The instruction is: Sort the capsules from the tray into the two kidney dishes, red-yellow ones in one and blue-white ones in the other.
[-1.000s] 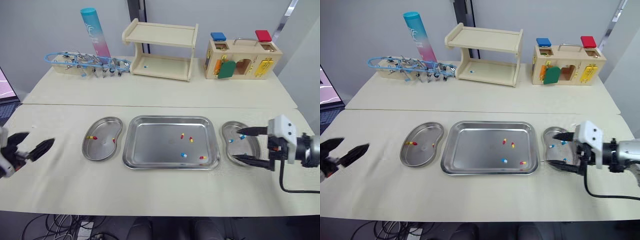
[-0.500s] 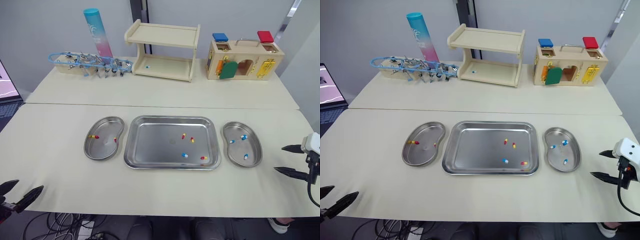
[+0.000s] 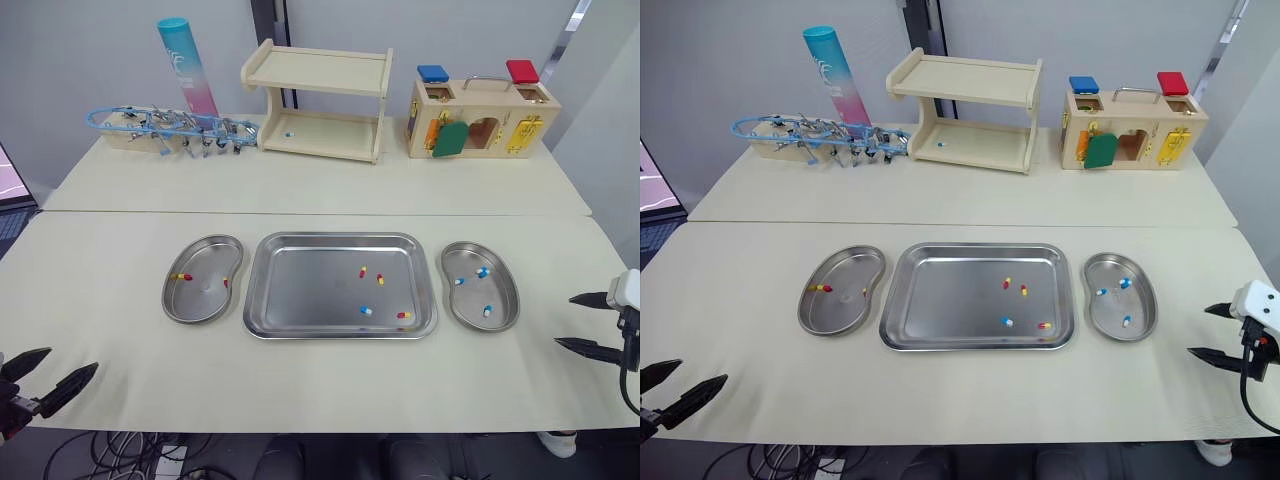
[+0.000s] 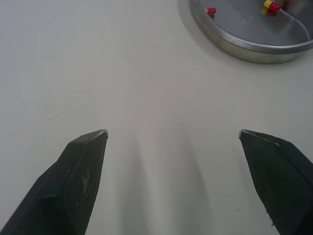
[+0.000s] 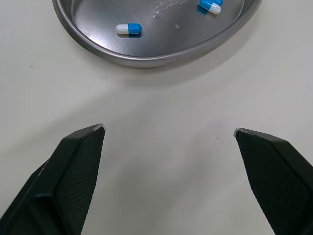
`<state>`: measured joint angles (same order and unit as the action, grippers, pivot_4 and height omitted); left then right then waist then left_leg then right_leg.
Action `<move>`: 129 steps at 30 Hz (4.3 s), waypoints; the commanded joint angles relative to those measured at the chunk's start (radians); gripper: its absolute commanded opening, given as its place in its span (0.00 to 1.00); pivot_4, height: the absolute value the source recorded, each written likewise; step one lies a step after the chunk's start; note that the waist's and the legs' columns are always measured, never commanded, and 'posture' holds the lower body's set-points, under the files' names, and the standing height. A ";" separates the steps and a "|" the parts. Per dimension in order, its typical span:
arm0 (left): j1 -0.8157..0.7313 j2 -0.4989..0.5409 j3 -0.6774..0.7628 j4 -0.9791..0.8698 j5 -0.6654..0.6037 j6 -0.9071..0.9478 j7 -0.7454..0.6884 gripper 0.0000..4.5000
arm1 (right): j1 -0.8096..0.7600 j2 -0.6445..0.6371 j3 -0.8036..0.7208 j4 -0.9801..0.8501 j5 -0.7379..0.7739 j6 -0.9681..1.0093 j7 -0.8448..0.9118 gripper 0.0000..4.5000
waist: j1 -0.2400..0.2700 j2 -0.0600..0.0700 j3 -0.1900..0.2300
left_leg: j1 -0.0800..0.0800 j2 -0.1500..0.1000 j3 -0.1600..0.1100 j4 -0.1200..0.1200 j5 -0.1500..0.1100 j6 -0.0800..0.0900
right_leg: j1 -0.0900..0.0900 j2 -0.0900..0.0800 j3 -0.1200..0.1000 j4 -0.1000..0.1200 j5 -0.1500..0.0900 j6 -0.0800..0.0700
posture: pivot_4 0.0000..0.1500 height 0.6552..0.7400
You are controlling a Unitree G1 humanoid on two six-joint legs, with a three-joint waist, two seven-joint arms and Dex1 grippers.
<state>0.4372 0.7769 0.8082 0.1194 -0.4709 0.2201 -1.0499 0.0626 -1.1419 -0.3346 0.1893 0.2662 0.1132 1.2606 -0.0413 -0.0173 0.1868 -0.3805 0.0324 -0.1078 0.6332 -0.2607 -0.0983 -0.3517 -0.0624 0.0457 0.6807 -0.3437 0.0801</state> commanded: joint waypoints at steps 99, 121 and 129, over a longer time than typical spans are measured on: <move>-0.445 -0.076 -0.637 -0.782 -0.350 0.187 0.067 1.00 | -0.282 0.231 0.211 -0.600 -0.066 0.759 -0.451 0.01 | 0.005 0.001 0.000 | -0.002 0.000 -0.002 0.000 0.000 0.000 | -0.001 0.001 0.000 0.000 0.000 0.000 | 1.00 1.00; -0.323 -0.048 -0.466 -0.711 -0.318 0.195 0.171 1.00 | -0.208 0.194 0.097 -0.548 -0.024 0.532 -0.431 0.99 | 0.010 0.001 0.000 | -0.002 0.000 -0.002 0.000 0.000 0.000 | -0.001 0.001 0.000 -0.001 0.000 0.000 | 1.00 1.00; -0.275 0.027 -0.157 -0.326 -0.188 0.130 0.206 1.00 | -0.074 0.143 -0.030 -0.424 0.000 0.164 -0.227 0.99 | 0.009 0.001 0.000 | -0.002 0.000 -0.002 0.000 0.000 0.000 | -0.001 0.001 -0.001 -0.001 0.000 0.000 | 1.00 1.00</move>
<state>0.1531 0.7754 0.5457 -0.2754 -0.6830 0.3862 -0.8455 -0.0241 -0.9747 -0.2975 -0.2565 0.2578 0.3867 0.9815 -0.0320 -0.0166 0.1872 -0.3823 0.0323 -0.1092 0.6332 -0.2607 -0.0982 -0.3530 -0.0618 0.0451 0.6797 -0.3436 0.0800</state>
